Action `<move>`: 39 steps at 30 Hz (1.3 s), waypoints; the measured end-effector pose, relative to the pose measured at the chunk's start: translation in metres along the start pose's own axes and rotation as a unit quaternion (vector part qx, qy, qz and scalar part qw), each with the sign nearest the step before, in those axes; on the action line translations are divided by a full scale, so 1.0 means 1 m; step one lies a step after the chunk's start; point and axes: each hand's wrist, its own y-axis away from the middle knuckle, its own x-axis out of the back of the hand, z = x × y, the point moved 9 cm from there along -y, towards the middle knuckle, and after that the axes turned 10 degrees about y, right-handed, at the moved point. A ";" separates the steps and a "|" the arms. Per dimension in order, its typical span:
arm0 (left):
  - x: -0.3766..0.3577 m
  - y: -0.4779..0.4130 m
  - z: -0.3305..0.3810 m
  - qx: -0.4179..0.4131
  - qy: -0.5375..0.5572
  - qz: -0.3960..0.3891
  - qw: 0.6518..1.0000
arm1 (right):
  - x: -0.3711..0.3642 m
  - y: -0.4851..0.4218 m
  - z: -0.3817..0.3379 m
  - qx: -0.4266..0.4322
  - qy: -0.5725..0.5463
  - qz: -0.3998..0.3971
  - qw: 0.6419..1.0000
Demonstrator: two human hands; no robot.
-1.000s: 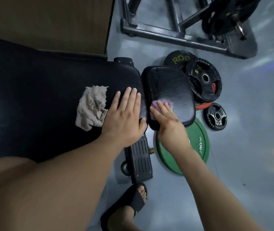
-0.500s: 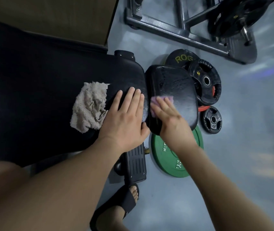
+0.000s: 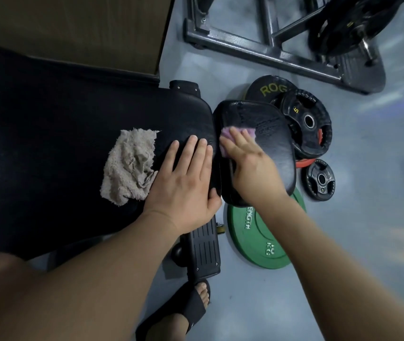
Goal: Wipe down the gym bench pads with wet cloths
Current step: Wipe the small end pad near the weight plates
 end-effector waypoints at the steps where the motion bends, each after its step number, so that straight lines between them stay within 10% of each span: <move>1: 0.000 0.000 0.000 0.001 -0.002 -0.002 1.000 | -0.003 -0.018 0.002 -0.010 0.003 -0.005 1.000; 22: 0.000 0.000 0.002 -0.002 -0.023 -0.006 1.000 | -0.008 -0.071 0.014 0.021 0.018 0.051 0.998; 28: -0.001 0.001 0.001 -0.004 -0.035 -0.006 0.999 | 0.005 -0.075 0.068 -0.151 -0.022 0.014 0.988; 33: -0.002 0.000 0.002 -0.002 -0.045 -0.007 0.999 | -0.002 -0.069 0.016 0.010 -0.047 0.067 0.997; 39: -0.003 0.000 0.002 -0.003 -0.052 -0.010 0.999 | 0.005 -0.067 0.109 -0.207 -0.029 -0.003 0.978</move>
